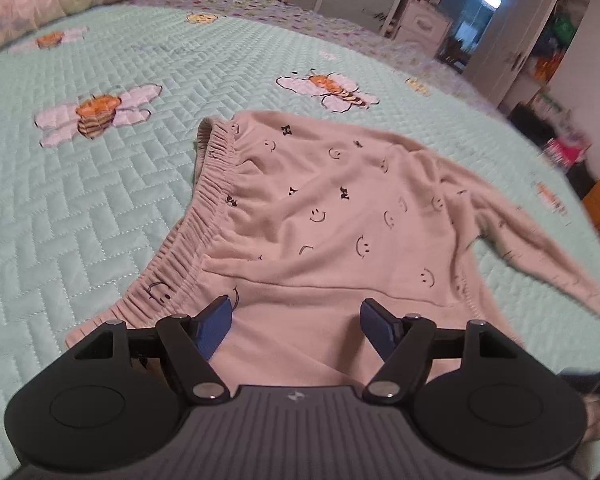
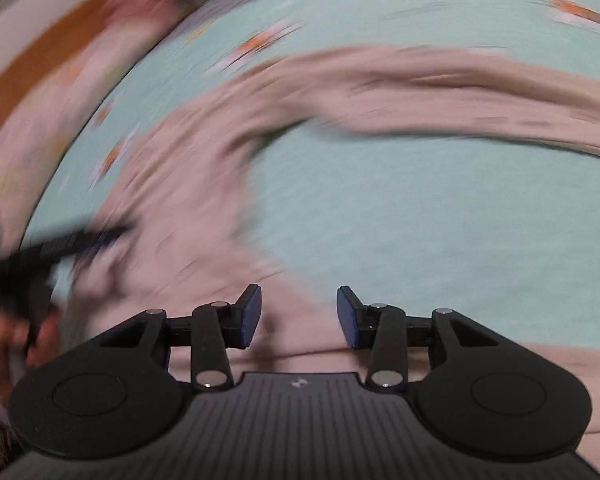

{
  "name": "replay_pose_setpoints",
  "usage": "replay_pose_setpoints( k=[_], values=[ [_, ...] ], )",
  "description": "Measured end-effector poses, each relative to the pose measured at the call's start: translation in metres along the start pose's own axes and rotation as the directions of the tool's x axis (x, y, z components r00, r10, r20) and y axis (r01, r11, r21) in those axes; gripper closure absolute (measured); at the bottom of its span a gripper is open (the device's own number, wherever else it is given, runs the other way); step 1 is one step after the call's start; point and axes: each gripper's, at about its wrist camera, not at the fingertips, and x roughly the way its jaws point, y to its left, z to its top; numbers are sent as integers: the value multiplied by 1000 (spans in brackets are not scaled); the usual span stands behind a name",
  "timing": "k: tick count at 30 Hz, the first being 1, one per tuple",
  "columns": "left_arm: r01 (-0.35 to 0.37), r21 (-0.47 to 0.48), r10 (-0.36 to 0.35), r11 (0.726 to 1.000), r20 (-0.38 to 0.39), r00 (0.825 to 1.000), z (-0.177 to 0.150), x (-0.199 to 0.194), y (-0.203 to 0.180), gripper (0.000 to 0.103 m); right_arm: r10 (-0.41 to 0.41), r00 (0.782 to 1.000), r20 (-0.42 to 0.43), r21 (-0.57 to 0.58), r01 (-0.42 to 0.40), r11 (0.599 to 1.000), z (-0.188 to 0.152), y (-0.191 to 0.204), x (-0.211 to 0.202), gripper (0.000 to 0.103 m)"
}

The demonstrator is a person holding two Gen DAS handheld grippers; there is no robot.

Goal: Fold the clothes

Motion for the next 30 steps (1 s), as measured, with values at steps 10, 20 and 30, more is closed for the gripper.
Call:
replay_pose_setpoints(
  k=[10, 20, 30],
  values=[
    [-56, 85, 48, 995, 97, 994, 19, -20, -55, 29, -246, 930, 275, 601, 33, 798, 12, -209, -61, 56],
    [-4, 66, 1, 998, 49, 999, 68, 28, -85, 29, -110, 886, 450, 722, -289, 628, 27, -278, -31, 57],
    [94, -30, -95, 995, -30, 995, 136, 121, -75, 29, 33, 920, 390, 622, -290, 728, 64, -304, -28, 88]
  ],
)
